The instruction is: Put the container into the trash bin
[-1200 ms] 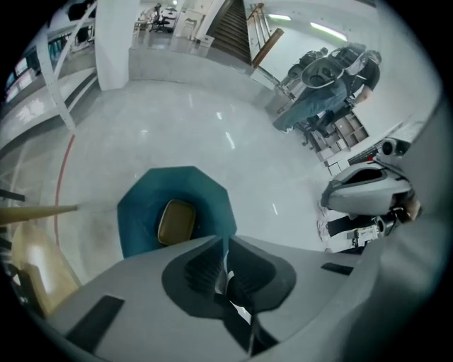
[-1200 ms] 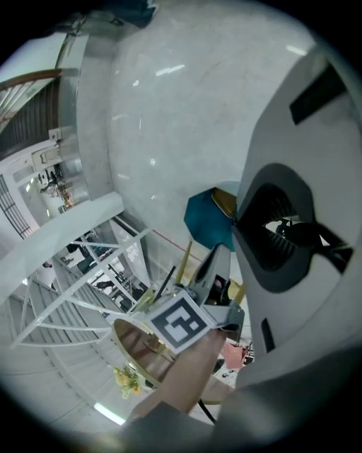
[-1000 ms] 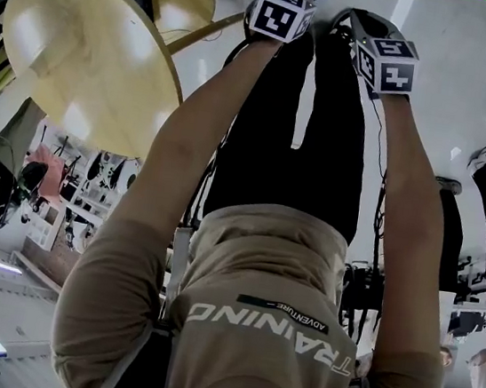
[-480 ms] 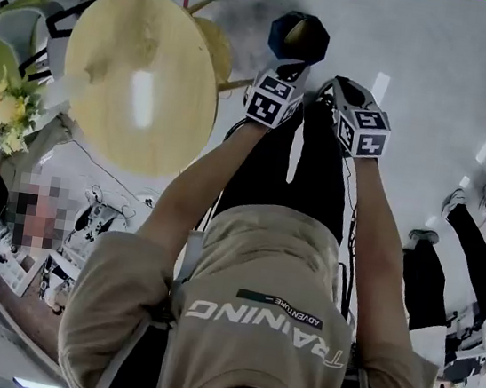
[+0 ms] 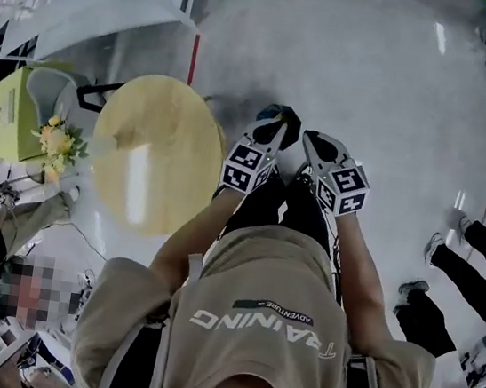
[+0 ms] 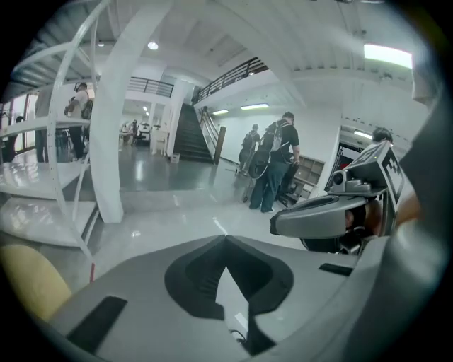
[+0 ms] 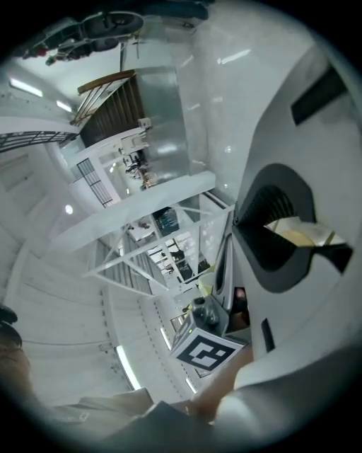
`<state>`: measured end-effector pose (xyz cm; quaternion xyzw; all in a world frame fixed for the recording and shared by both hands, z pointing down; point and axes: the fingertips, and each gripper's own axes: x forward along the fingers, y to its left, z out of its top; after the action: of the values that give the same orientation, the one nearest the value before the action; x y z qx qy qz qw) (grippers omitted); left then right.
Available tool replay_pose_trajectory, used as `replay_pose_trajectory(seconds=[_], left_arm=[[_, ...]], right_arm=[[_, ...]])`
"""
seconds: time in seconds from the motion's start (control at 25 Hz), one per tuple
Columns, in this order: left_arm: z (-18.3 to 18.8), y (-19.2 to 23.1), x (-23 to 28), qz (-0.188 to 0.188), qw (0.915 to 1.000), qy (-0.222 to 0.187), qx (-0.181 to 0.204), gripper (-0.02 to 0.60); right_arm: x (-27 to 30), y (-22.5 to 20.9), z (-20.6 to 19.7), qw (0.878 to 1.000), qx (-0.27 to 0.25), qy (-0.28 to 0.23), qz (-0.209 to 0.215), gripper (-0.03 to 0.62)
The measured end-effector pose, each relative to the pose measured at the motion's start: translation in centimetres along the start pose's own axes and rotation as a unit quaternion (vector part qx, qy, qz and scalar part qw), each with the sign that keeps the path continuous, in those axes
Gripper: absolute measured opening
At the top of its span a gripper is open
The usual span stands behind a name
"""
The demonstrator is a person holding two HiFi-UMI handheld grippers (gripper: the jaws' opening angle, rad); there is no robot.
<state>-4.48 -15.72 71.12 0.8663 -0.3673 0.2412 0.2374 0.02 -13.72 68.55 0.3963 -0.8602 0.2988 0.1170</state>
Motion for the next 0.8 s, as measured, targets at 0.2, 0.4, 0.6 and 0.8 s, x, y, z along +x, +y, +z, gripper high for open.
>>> replay_pose_trajectory(seconds=[0.2, 0.4, 0.6, 0.8], left_arm=[[8.1, -1.4, -3.8, -0.006, 0.9969, -0.069, 0.036, 0.011], [13.6, -2.5, -6.5, -0.004, 0.9917, -0.111, 0.064, 0.011], [18.3, -1.9, -9.6, 0.004, 0.9828, -0.163, 0.086, 0.011], [21.6, -2.0, -11.8, 0.002, 0.9757, -0.195, 0.1, 0.011]], right_arm=[[-3.4, 3.3, 8.8, 0.995, -0.074, -0.066, 0.014, 0.0], [-6.9, 5.5, 14.5, 0.988, -0.102, -0.116, 0.017, 0.0], [-9.2, 7.0, 18.4, 0.976, -0.159, -0.15, -0.01, 0.0], [-11.0, 7.1, 20.7, 0.968, -0.177, -0.176, -0.025, 0.0]])
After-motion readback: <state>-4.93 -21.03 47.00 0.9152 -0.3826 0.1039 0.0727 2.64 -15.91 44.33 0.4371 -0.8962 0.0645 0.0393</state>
